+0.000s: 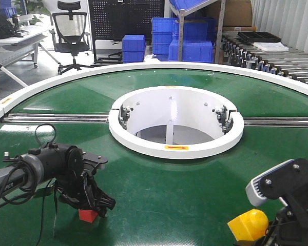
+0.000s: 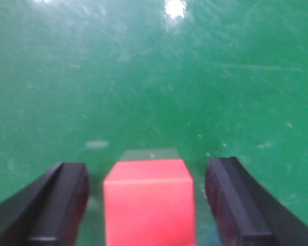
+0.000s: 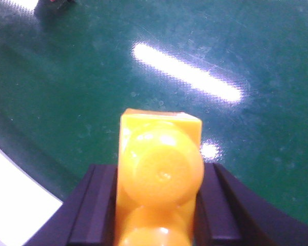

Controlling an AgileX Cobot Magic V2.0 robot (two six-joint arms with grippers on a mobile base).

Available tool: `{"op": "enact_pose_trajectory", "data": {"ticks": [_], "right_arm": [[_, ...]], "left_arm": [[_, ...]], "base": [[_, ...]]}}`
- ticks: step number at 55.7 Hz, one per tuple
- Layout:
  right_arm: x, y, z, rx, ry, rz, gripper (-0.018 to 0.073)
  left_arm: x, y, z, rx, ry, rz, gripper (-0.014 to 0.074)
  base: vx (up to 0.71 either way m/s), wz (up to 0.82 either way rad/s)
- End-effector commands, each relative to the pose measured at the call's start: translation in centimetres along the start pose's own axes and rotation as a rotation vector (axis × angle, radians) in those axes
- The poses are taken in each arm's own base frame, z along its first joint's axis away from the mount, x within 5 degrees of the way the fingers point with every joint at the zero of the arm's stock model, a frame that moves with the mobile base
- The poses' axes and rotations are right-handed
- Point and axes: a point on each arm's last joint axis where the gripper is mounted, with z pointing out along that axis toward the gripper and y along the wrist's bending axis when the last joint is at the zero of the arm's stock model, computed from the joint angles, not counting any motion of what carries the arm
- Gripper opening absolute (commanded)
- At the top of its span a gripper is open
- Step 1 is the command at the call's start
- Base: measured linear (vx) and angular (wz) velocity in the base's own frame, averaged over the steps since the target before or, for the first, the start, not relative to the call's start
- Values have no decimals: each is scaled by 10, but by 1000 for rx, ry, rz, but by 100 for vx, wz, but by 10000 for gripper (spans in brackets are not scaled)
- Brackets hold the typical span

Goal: Pick red and yellow blocks into blue bin
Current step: 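Lower the left gripper onto the red cube and close it, then lift the red cube with the left gripper, holding both blocks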

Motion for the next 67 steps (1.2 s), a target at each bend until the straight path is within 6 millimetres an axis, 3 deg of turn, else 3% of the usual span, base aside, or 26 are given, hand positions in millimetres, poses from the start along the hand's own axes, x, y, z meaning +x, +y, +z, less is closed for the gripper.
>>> {"op": "enact_pose_trajectory", "data": {"ticks": [1, 13, 20, 29, 37, 43, 51, 67], "right_arm": [[-12, -2, -11, 11, -104, -16, 276], [-12, -2, -11, 11, -104, -16, 276], [-12, -2, -11, 11, -104, -16, 276], [-12, -2, -11, 11, -104, -16, 276], [-12, -2, -11, 11, -104, -16, 276], [-12, -2, -11, 11, -104, -16, 276], [-12, -2, -11, 11, -104, -16, 276], [-12, -2, -11, 11, -104, -16, 276]], "left_arm": [[-16, 0, -39, -3, -117, -13, 504], [-14, 0, -44, -1, -97, -10, 397], [-14, -1, -65, -2, -117, -10, 372], [-12, -2, -110, -4, -160, -7, 372], [0, -5, -166, -3, -257, -9, 372], [21, -10, -206, 12, -351, -14, 372], [66, -15, -250, 14, -461, -18, 372], [170, -25, -301, -13, -692, -4, 372]], "base": [[0, 0], [0, 0], [0, 0], [0, 0], [0, 0], [0, 0], [0, 0], [0, 0]]}}
